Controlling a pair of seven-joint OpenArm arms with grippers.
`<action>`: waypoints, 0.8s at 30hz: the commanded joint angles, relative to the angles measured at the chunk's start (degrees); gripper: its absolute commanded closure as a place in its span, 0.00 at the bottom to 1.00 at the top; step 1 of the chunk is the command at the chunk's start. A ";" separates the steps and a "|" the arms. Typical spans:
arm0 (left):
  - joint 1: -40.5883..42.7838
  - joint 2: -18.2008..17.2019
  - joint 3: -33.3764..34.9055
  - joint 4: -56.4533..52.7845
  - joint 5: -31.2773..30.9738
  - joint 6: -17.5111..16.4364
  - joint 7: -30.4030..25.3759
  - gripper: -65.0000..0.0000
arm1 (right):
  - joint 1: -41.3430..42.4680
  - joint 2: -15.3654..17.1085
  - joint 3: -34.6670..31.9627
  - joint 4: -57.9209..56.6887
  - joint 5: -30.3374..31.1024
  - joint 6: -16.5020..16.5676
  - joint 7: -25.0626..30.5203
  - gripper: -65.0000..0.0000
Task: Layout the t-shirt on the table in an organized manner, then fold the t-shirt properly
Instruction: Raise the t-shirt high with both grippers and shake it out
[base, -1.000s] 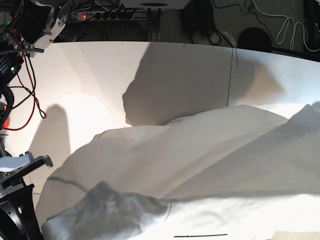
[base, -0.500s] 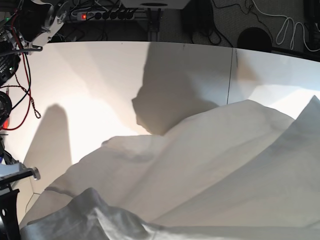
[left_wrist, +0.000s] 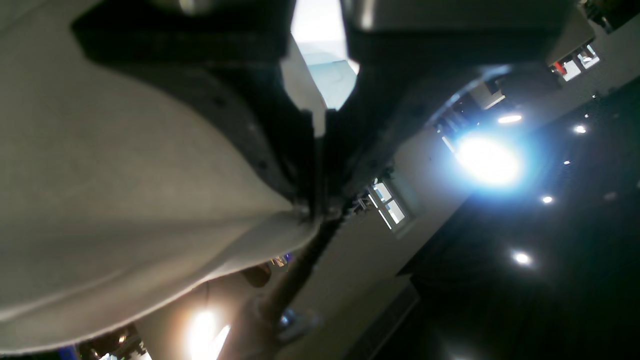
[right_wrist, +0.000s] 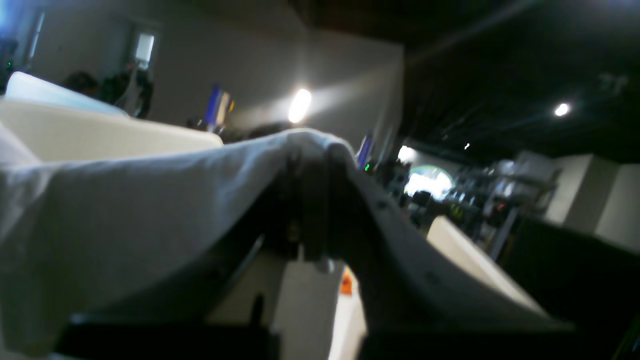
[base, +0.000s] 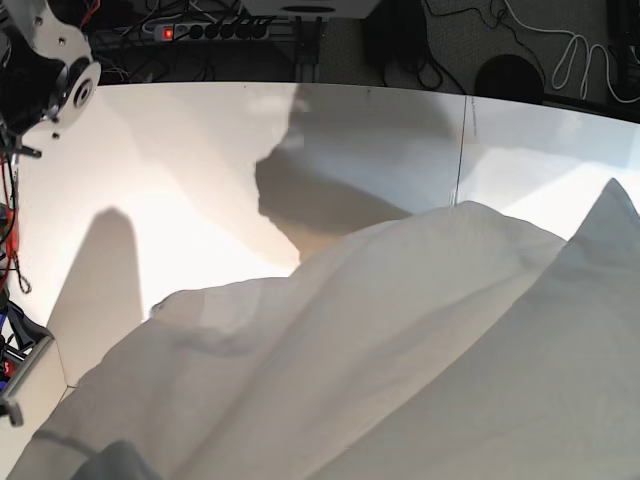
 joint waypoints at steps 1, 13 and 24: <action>-0.90 -1.57 -0.48 -0.13 0.81 1.49 -1.42 1.00 | 2.34 0.48 0.26 -0.07 -0.20 -0.76 2.01 1.00; -0.87 -0.11 -0.48 -2.47 0.76 1.46 -1.36 1.00 | 7.87 0.48 -0.20 -20.24 0.04 -0.74 2.19 1.00; -0.57 3.50 -0.48 -2.71 -1.46 1.22 -0.50 1.00 | 2.89 0.28 -0.83 -14.88 2.49 1.22 -0.35 1.00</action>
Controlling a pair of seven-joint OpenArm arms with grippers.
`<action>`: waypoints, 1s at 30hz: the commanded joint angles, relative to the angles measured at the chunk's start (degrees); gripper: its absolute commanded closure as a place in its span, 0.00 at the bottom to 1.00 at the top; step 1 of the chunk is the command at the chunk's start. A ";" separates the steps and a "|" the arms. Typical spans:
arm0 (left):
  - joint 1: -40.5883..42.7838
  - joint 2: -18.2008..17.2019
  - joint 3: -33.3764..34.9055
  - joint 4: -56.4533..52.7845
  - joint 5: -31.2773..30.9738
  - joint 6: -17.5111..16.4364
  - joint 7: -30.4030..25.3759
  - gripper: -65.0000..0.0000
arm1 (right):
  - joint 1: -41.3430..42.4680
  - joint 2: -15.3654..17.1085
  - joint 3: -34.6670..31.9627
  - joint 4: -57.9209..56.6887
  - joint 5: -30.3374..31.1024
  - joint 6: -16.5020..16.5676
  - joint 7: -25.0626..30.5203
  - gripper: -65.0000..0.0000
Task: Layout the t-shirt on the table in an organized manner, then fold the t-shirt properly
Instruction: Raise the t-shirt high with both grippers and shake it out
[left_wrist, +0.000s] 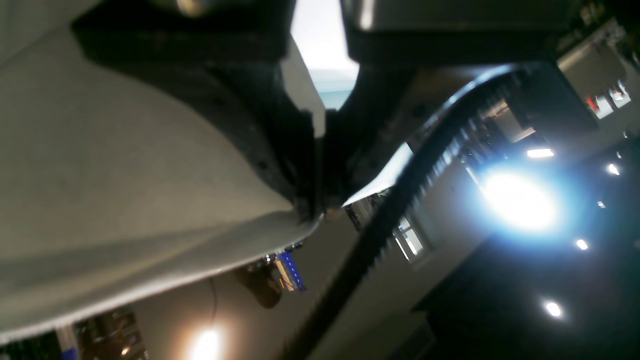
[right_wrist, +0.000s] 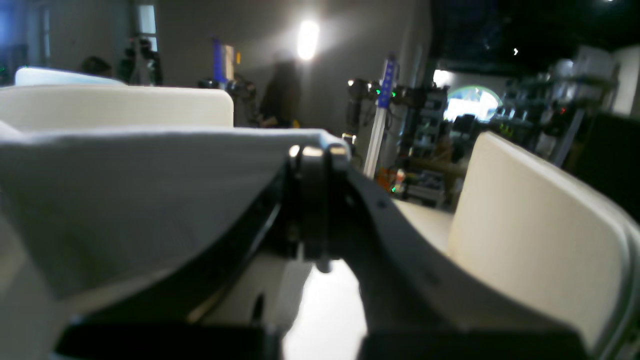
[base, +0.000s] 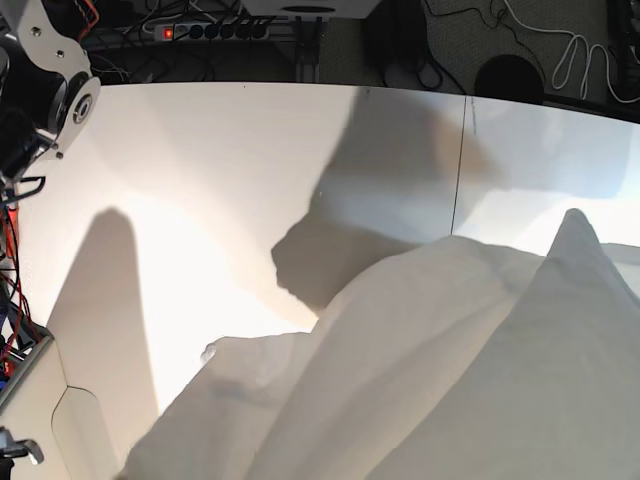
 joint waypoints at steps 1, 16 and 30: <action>-0.81 -0.79 -0.52 0.31 0.22 1.31 -1.18 1.00 | 0.44 0.63 0.37 2.36 0.24 -0.46 1.79 1.00; -0.09 0.90 -0.52 6.99 -2.91 -0.46 2.82 1.00 | -13.16 0.63 6.69 16.17 0.48 -0.74 0.81 1.00; 2.51 2.91 -0.48 8.15 -5.57 -2.36 4.42 1.00 | -21.94 0.74 21.31 16.17 8.17 -0.46 -0.57 1.00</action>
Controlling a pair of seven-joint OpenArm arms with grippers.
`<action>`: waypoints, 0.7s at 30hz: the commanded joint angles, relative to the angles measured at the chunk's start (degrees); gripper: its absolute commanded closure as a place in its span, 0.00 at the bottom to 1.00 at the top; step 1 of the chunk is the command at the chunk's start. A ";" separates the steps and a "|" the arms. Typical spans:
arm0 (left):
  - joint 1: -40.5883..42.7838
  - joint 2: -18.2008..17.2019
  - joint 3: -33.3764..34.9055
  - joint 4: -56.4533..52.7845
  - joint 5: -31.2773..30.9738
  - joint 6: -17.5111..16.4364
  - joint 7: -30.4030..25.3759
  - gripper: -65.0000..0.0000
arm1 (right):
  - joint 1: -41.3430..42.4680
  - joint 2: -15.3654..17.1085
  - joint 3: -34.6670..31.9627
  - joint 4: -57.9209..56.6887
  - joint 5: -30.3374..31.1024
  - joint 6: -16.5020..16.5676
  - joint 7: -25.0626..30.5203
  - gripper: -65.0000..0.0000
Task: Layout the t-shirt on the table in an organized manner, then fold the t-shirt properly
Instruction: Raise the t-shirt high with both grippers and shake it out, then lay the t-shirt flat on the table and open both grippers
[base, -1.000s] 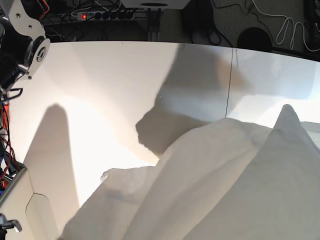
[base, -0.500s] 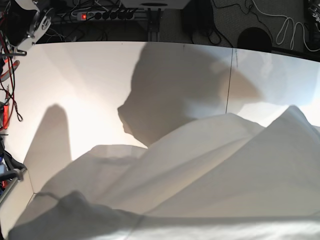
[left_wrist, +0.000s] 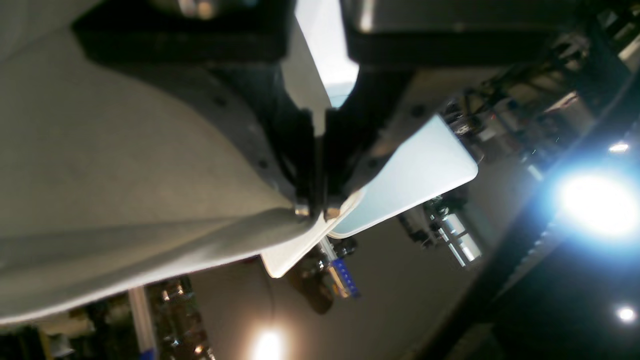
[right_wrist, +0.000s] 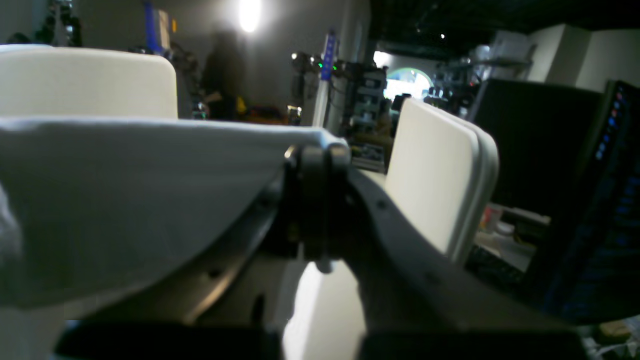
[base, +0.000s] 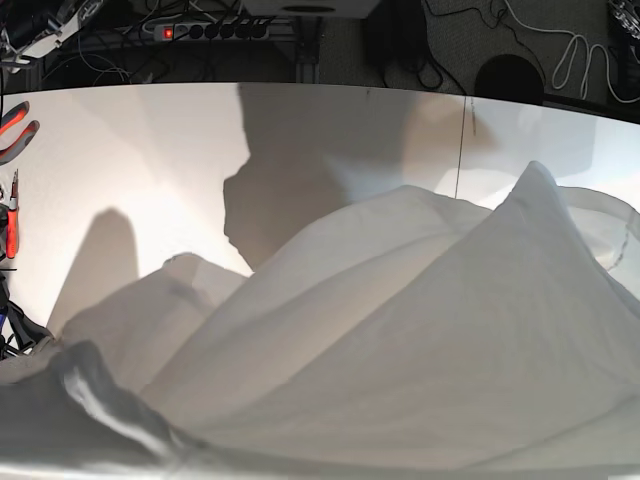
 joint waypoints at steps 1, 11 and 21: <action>-0.20 -1.27 -0.17 0.63 0.42 0.48 -1.05 1.00 | 0.00 0.74 0.07 0.81 0.00 -0.79 1.60 1.00; -5.16 -1.29 22.84 -18.58 2.97 0.26 -6.27 1.00 | 0.02 0.31 -18.36 -3.74 -12.76 -1.75 6.25 1.00; -33.44 1.29 47.30 -64.06 6.21 -1.03 -17.88 1.00 | 22.27 -0.28 -34.60 -50.64 -30.53 -8.81 16.41 1.00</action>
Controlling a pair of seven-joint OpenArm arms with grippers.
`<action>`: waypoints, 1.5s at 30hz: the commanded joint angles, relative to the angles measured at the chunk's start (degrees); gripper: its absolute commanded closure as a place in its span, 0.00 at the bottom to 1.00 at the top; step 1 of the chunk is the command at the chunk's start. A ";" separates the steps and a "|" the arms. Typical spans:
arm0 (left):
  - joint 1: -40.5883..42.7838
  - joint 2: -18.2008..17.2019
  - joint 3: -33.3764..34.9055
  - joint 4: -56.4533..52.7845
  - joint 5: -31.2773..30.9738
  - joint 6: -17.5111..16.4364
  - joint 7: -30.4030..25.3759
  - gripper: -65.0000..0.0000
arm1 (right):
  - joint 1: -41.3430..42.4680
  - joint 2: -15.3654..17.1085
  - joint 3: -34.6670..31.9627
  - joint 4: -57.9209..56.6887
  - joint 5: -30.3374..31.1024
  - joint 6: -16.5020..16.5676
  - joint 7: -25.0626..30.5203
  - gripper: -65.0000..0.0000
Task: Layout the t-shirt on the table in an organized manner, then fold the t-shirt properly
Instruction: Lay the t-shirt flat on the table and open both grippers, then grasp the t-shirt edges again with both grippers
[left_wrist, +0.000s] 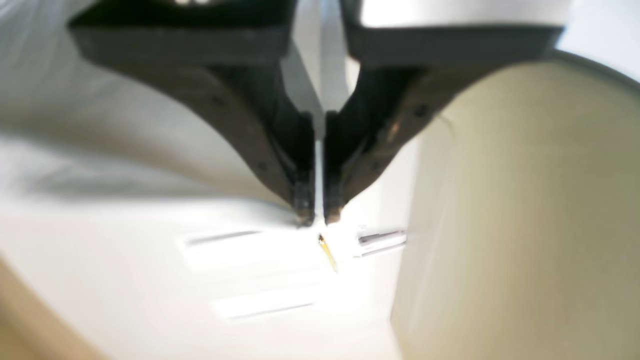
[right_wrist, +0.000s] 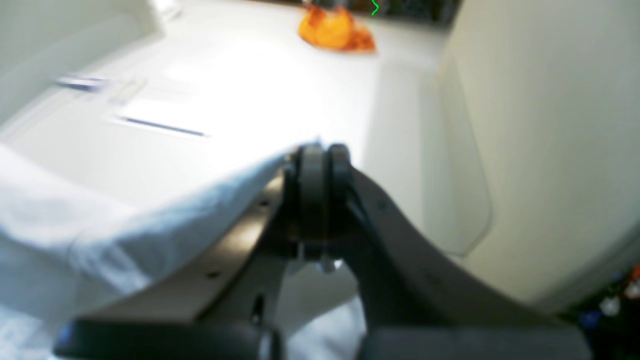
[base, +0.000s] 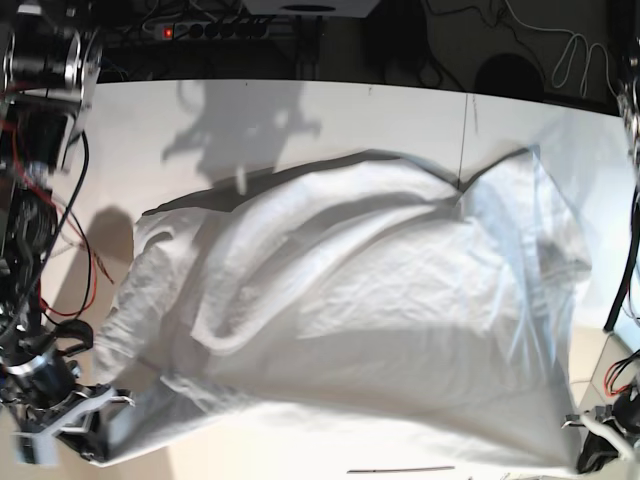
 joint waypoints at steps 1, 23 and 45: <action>-4.28 0.24 1.16 -3.65 0.26 0.44 -4.85 1.00 | 4.35 -0.07 -0.04 -4.11 -0.94 -0.92 3.19 1.00; -18.69 5.81 8.39 -38.80 10.78 7.48 -17.68 0.55 | 18.60 -3.50 -0.09 -33.92 -5.60 -0.31 5.77 0.57; 7.96 0.13 -8.76 -25.46 -48.59 -16.36 33.14 0.55 | -23.15 6.38 1.64 20.11 17.42 10.23 -20.41 0.72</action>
